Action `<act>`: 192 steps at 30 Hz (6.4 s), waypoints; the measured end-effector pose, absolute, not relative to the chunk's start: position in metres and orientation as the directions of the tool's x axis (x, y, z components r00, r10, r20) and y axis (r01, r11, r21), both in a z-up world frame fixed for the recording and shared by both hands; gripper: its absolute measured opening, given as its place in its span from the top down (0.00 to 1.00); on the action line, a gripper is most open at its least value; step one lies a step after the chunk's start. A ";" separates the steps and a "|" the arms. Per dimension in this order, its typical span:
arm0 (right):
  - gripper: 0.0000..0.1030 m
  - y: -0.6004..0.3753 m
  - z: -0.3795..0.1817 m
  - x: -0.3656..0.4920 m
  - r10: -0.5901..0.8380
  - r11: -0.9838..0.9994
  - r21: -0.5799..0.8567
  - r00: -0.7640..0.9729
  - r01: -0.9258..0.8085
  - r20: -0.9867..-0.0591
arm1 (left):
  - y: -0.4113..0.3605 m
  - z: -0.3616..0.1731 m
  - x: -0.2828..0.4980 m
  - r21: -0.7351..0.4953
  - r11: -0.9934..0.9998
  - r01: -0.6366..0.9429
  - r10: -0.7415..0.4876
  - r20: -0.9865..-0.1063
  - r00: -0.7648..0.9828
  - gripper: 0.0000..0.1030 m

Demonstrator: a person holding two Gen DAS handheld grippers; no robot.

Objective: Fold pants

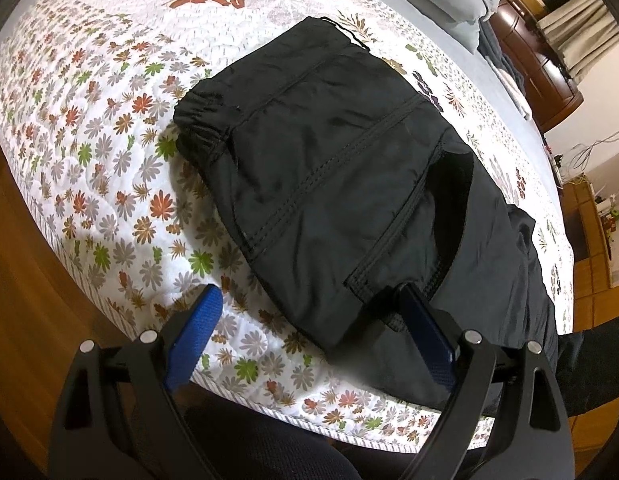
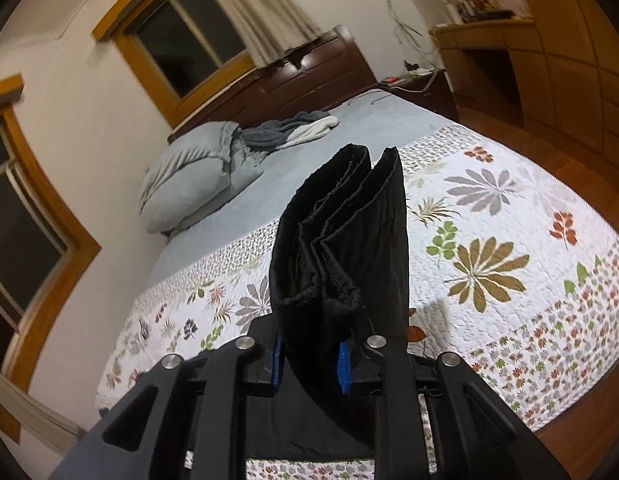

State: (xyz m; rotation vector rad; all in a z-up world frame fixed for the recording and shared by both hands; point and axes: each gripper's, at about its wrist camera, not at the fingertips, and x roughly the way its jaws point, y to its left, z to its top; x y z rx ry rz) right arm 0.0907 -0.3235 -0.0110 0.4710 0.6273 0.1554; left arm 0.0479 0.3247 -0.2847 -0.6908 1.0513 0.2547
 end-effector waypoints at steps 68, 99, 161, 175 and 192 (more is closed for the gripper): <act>0.80 -0.064 -0.113 0.116 0.257 0.941 0.058 0.593 -0.334 -0.763 | 0.311 -0.290 0.068 -0.365 0.781 -0.507 -0.102 -0.876 0.472 0.10; 0.80 0.003 -0.213 0.103 0.075 0.860 -0.210 0.523 -0.464 -0.849 | 0.313 -0.283 0.055 -0.402 0.777 -0.485 -0.110 -0.844 0.524 0.10; 0.13 0.331 -0.185 0.315 0.348 0.407 0.506 -0.383 -0.761 -0.856 | 0.381 -0.310 0.035 -0.874 0.241 -0.423 -0.237 -0.475 0.847 0.05; 0.17 0.391 -0.236 0.303 0.208 0.345 0.488 -0.442 -0.802 -0.873 | 0.380 -0.319 0.043 -0.869 0.209 -0.449 -0.232 -0.490 0.840 0.08; 0.74 0.345 -0.148 0.284 0.275 0.353 0.343 -0.253 -0.870 -0.927 | 0.370 -0.262 0.049 -0.833 0.325 -0.448 -0.172 -0.518 0.838 0.79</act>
